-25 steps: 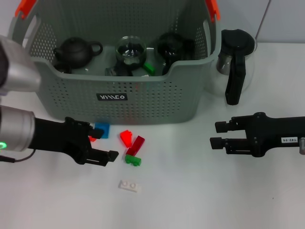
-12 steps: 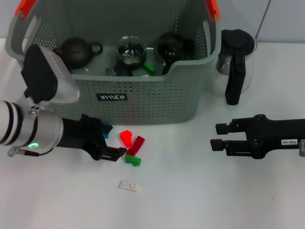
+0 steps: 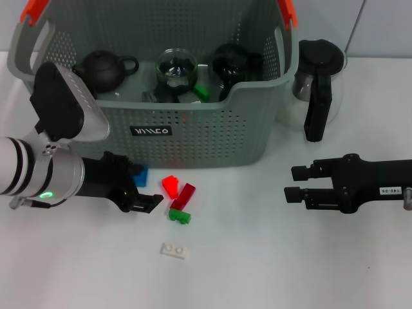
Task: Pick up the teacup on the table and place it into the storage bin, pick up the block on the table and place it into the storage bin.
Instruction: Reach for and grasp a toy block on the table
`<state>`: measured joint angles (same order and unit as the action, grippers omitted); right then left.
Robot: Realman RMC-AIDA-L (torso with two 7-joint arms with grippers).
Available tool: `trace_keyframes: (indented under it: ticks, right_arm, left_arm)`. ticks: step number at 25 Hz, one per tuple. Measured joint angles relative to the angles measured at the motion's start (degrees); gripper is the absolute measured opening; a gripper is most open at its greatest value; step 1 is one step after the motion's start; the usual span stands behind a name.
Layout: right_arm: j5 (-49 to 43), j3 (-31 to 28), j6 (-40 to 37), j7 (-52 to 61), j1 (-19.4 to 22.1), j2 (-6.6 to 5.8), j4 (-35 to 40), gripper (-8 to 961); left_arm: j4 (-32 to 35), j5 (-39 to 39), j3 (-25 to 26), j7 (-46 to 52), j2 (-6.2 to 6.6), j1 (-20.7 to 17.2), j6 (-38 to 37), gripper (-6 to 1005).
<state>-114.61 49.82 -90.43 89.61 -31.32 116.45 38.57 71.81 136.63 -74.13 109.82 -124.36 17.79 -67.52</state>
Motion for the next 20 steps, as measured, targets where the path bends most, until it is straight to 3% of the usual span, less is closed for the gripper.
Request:
trace_keyframes:
  ticks: [20]
  right_arm:
    - [0.0,0.0,0.0,0.2,-0.3,0.0,0.0,583]
  left_arm:
    - [-5.0,3.1,0.1,1.9,0.06,2.3,3.6,744]
